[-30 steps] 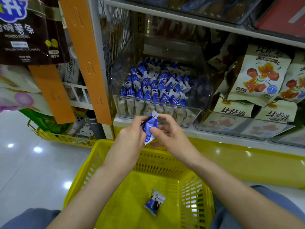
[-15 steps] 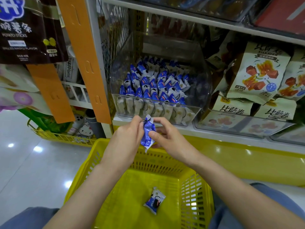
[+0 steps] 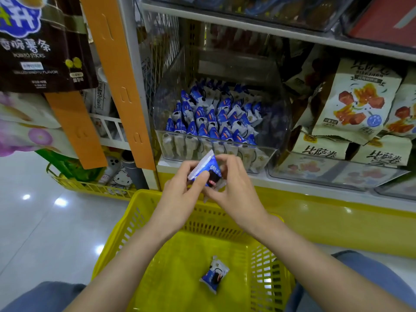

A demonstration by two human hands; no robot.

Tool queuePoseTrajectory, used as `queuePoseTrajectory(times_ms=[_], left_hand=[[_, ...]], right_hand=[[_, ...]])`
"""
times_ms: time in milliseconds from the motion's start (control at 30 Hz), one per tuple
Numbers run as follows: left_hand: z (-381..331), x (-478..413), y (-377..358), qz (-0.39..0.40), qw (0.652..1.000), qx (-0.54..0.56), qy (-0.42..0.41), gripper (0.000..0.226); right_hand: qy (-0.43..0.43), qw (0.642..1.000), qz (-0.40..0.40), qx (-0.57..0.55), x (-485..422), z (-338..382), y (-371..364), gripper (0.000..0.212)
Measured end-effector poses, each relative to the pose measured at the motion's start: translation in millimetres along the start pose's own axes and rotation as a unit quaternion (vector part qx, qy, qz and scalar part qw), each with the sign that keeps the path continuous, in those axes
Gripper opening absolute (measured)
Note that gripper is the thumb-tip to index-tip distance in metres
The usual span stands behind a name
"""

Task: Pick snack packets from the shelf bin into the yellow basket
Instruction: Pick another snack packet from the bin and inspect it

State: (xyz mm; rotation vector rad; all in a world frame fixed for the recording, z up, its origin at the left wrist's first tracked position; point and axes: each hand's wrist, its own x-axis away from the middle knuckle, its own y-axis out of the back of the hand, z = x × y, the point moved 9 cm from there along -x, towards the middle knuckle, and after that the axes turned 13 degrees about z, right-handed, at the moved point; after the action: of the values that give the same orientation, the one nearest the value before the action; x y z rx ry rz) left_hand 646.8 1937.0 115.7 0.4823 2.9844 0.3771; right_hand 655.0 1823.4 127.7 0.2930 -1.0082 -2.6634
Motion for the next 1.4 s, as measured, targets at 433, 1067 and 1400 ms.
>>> queuePoseTrajectory(times_ms=[433, 1067, 1400], left_hand=[[0.8, -1.5, 32.3, -0.123, 0.991, 0.041, 0.02, 0.028], [-58.4, -41.3, 71.4, -0.093, 0.961, -0.249, -0.072, 0.03], [-43.2, -56.9, 55.3, -0.022, 0.886, -0.459, -0.058, 0.035]], right_hand=[[0.017, 0.995, 0.086, -0.052, -10.0, 16.7, -4.2, 0.034], [-0.074, 0.959, -0.097, -0.256, -82.1, 3.8, 79.3, 0.029], [-0.144, 0.98, -0.126, -0.049, -187.9, -33.6, 93.3, 0.036]])
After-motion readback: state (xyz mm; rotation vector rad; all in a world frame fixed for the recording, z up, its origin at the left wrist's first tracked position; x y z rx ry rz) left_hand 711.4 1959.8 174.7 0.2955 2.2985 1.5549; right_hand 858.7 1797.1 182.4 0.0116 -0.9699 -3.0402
